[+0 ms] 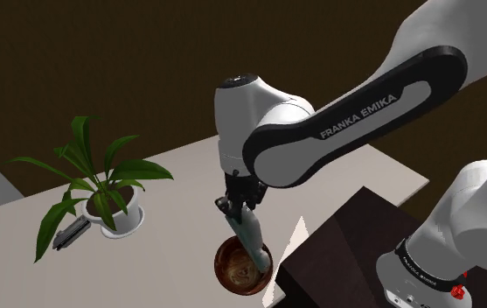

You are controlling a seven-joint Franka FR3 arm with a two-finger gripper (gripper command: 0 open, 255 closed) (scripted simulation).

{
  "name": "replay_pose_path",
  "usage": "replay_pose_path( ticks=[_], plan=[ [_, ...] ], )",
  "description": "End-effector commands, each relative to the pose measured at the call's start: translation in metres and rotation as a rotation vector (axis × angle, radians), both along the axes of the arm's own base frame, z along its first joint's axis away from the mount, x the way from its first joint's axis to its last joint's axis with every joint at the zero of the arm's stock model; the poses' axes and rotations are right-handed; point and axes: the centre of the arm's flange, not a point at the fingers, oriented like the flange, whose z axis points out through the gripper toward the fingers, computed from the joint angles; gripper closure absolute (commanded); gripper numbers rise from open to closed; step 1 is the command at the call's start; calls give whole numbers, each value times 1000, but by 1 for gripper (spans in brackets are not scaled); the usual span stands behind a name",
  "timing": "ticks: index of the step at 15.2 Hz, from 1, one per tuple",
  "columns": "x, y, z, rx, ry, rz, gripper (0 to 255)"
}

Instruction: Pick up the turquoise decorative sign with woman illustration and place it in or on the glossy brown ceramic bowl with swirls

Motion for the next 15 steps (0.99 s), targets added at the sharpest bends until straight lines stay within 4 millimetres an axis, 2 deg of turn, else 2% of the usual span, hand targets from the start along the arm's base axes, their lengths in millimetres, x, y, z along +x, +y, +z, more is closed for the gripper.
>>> replay_pose_path(
  ticks=[1, 15],
  plan=[
    [-9, -1, -8, 0, -1, -1, 255],
    [-9, -1, -81, 0, -1, -1, 255]
  ],
)
